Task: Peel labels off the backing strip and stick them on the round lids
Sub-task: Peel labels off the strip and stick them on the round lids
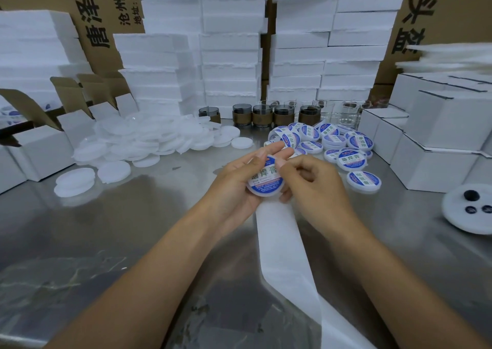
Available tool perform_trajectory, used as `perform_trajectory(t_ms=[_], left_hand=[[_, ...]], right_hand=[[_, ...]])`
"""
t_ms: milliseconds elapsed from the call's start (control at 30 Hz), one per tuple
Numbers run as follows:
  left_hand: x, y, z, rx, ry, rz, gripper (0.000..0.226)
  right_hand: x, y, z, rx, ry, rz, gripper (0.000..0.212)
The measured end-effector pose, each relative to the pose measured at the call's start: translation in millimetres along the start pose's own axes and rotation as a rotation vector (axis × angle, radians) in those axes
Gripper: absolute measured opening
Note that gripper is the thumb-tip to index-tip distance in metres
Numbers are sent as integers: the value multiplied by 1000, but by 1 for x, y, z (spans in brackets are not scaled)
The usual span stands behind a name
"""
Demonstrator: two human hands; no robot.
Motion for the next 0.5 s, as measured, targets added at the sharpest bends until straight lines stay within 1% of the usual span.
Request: perform_trajectory(t_ms=[67, 133, 300, 400, 500], left_hand=[[0, 0, 0, 2, 2, 14, 34], [0, 0, -1, 10, -1, 39, 32], [-1, -7, -2, 133, 13, 248, 28], [0, -9, -2, 149, 14, 206, 20], [1, -9, -2, 154, 11, 185, 19]], right_hand=[[0, -2, 2, -43, -13, 43, 19], [1, -2, 2, -60, -24, -2, 20], [6, 0, 1, -6, -72, -126, 16], [5, 2, 1, -28, -98, -108, 7], [5, 3, 0, -51, -100, -109, 8]])
Point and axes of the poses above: each hand's wrist, its own z-axis towards the middle knuckle, its own y-axis out of the palm, x = y × z, the point moved 3 cm from there along z, towards the middle knuckle, and after that the axes turned 7 degrees about -x, right-handed, at the moved point
